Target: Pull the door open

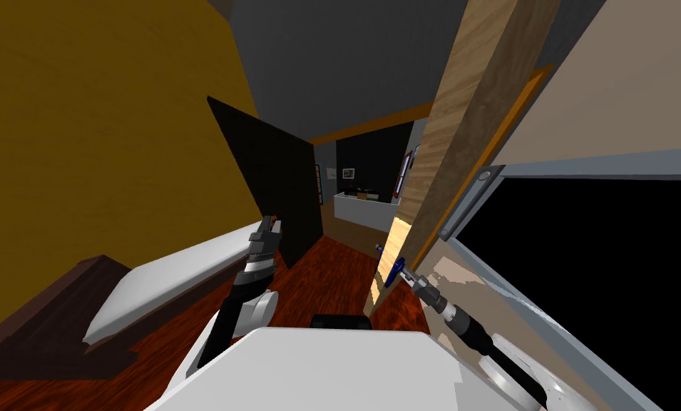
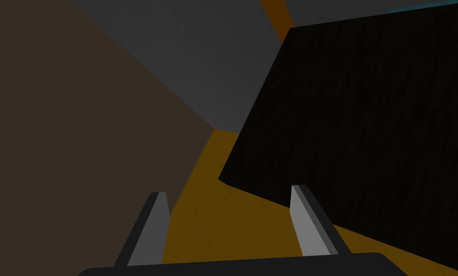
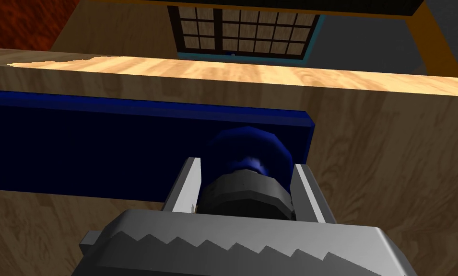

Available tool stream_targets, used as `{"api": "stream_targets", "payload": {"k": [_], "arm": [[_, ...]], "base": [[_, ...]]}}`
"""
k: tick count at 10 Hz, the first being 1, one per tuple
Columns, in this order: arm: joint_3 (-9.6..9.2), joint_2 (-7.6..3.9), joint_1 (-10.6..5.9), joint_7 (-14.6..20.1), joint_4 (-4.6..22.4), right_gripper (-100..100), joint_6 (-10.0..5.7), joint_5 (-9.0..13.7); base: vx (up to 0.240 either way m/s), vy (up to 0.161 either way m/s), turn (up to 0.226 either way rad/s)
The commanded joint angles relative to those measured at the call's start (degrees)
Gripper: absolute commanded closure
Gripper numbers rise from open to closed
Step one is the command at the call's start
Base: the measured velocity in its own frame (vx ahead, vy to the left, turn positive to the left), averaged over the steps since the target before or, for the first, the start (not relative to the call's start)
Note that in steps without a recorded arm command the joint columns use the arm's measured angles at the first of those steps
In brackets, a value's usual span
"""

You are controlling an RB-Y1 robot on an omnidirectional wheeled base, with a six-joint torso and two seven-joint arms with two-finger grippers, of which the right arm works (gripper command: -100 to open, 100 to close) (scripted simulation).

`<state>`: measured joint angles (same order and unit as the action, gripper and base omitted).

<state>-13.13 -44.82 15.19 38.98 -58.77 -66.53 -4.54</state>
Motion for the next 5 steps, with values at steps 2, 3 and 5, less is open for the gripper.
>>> {"api": "stream_targets", "payload": {"k": [2, 3, 5], "arm": [[-0.17, -0.59, 0.86, 0.33, 1.49, 100, -3.23, -0.43], [-0.11, -1.25, 1.55, 0.65, 2.41, 100, -5.50, -0.69], [-0.06, -1.87, 2.20, 0.94, 3.25, 100, -7.56, -0.92]], "base": [[0.019, -0.005, -0.024], [0.022, -0.005, -0.021], [0.025, -0.006, -0.045]]}}
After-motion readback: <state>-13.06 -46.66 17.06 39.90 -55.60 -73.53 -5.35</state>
